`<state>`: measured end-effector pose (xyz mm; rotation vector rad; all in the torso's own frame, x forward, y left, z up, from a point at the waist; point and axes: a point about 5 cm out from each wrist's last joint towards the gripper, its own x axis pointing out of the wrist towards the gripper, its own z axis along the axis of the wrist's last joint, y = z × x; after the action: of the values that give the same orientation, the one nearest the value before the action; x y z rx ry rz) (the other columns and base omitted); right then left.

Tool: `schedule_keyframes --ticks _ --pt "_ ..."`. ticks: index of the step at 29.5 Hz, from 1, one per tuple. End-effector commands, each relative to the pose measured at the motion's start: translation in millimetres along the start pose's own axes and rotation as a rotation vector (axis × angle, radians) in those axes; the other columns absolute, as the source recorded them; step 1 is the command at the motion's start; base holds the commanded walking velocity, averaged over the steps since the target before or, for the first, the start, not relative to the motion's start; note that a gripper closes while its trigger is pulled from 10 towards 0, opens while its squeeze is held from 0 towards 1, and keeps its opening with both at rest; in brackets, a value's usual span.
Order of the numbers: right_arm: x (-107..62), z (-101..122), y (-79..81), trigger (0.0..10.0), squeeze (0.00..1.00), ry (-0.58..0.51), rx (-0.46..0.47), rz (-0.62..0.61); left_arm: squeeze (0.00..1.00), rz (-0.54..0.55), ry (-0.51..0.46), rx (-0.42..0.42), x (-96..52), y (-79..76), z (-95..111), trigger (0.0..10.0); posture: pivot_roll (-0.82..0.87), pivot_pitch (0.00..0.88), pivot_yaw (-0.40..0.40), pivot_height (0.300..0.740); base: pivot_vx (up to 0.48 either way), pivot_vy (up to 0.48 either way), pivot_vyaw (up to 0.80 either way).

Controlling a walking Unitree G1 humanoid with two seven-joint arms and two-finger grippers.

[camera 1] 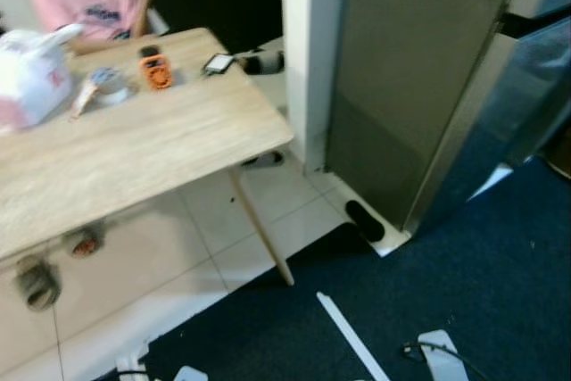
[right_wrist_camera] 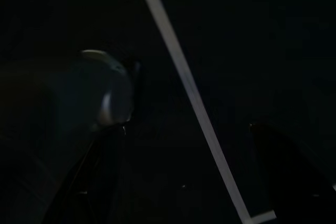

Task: Restocking fridge

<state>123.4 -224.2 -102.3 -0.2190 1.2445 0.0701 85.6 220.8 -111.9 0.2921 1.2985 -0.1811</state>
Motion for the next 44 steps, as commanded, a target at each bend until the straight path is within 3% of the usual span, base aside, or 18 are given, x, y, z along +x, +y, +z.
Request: schedule_keyframes --ticks 1,10,30,44 --pt "0.3 5 0.8 10.0 0.00 -0.017 -0.005 -0.002 0.00 -0.026 0.007 -0.005 0.7 -8.3 -3 10.0 -0.01 0.000 0.023 0.740 0.000 0.000 -0.80" --pt "0.2 10 -1.1 10.0 0.00 -0.038 -0.014 -0.011 0.00 -0.043 0.005 -0.003 1.3 -12.8 -1 10.0 -0.01 0.000 0.019 0.740 0.000 0.000 -0.76" --pt "0.2 12 -1.2 10.0 0.00 -0.051 -0.004 -0.007 0.00 -0.050 -0.015 -0.015 2.4 -14.3 7 10.0 -0.02 0.000 0.019 0.740 0.000 0.000 0.00" --pt "0.9 7 5.6 10.0 0.00 -0.029 0.009 0.012 0.00 -0.053 -0.012 -0.017 2.5 -15.0 7 10.0 -0.02 0.000 0.023 0.740 0.000 0.000 -0.79"
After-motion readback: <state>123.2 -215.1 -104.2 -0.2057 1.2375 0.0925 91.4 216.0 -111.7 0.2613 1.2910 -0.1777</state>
